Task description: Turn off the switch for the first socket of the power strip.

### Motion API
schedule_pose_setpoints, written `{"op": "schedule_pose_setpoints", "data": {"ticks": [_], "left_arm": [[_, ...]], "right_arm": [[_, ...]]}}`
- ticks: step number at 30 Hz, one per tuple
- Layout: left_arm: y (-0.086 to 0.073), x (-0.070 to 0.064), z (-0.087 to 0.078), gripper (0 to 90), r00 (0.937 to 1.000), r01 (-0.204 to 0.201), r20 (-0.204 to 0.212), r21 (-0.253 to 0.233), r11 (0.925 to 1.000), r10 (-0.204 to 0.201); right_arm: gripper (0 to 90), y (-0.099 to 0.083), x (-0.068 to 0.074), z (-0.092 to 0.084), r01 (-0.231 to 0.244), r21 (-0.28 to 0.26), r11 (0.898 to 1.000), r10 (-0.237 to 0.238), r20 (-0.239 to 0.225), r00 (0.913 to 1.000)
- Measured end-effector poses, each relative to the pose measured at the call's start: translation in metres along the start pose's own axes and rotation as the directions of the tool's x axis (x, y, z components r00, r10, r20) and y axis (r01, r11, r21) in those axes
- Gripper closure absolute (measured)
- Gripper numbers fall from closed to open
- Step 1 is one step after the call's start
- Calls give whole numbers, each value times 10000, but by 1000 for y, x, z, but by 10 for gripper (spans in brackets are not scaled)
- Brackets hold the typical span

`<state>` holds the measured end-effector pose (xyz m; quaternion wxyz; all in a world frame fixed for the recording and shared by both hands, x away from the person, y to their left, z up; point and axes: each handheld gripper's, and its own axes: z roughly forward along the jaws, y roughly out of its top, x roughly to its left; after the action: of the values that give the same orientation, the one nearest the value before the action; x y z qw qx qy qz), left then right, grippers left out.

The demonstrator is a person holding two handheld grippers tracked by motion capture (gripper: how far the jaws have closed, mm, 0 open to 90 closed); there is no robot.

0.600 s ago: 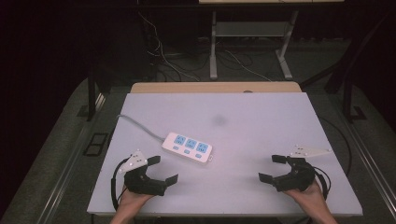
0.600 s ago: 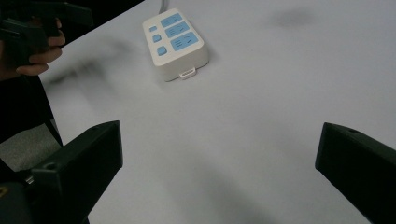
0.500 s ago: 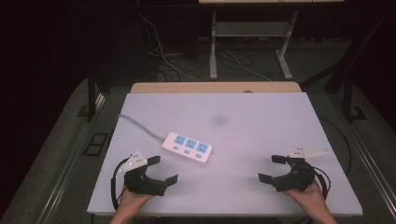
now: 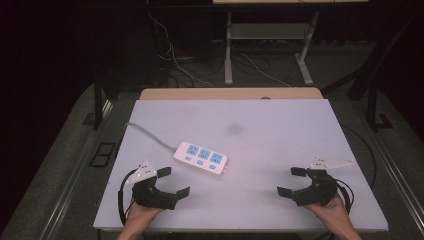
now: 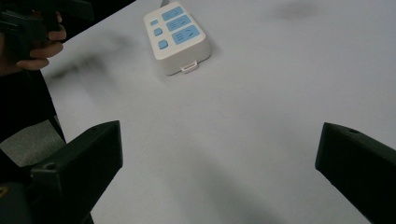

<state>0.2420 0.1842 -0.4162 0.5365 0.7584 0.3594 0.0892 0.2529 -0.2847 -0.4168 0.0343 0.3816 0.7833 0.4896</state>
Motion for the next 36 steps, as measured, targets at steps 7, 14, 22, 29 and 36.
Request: {"op": "schedule_pose_setpoints", "data": {"ticks": [7,14,22,29,36], "left_arm": [[1,-2,1,0,9999,-100,46,180,9998,99],[5,-6,3,0,9991,-407,137,540,9977,400],[12,-9,4,0,9974,-684,304,957,9931,658],[19,-6,6,0,9973,-691,324,1216,9902,656],[28,-5,12,0,9958,-883,394,1532,9842,832]], "right_arm": [[6,-1,1,-1,-28,59,10000,29,-57,10000],[5,-1,1,-2,-3,52,10000,3,-95,10000],[5,-2,0,-4,-54,8,10000,54,-74,10000],[6,-2,-2,-6,-77,-28,10000,77,-37,10000],[6,-3,-2,-6,-122,16,9999,122,-48,9999]]}}
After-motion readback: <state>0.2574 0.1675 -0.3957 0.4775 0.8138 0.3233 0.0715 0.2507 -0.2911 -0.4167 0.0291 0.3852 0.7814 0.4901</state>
